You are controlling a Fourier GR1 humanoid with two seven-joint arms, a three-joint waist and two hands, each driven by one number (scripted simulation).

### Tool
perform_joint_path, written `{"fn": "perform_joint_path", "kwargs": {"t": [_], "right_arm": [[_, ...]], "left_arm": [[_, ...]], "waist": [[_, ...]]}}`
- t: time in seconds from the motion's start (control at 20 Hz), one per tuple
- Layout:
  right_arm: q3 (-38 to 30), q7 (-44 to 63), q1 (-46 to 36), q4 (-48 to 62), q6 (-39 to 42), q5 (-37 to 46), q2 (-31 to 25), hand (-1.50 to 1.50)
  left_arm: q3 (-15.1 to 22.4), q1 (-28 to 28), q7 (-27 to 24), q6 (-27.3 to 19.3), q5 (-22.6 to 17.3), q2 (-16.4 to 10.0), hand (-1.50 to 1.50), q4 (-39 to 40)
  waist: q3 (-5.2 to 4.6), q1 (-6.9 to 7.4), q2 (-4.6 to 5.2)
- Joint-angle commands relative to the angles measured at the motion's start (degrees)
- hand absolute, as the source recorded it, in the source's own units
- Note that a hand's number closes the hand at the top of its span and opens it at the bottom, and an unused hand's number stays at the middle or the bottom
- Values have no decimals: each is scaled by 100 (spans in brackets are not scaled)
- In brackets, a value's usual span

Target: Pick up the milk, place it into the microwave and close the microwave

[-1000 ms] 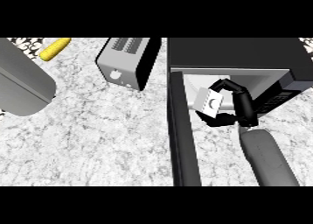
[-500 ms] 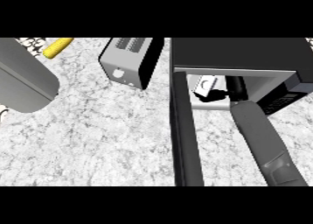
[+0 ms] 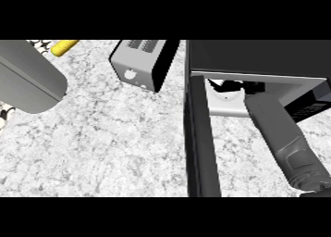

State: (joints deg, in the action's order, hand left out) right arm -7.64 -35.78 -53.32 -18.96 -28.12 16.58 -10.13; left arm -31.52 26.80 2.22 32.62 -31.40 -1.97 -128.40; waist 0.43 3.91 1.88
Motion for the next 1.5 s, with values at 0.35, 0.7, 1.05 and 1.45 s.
{"fn": "perform_joint_path", "kwargs": {"t": [0.35,0.7,1.05,1.45], "right_arm": [[43,-591,-324,740,-1197,477,-505,150],[138,744,-260,1646,-2482,806,-988,-150],[186,-57,-403,1249,-1722,792,-736,-150],[44,-433,-641,1213,-932,637,-589,-150]], "left_arm": [[210,-316,99,23,148,-67,-150,156],[124,-420,12,90,248,-177,-150,254],[74,-568,-166,165,590,-215,-150,589],[554,-799,-11,297,823,-200,-150,599]], "waist": [[-15,220,118],[-43,345,192],[-9,339,150],[-4,263,163]]}}
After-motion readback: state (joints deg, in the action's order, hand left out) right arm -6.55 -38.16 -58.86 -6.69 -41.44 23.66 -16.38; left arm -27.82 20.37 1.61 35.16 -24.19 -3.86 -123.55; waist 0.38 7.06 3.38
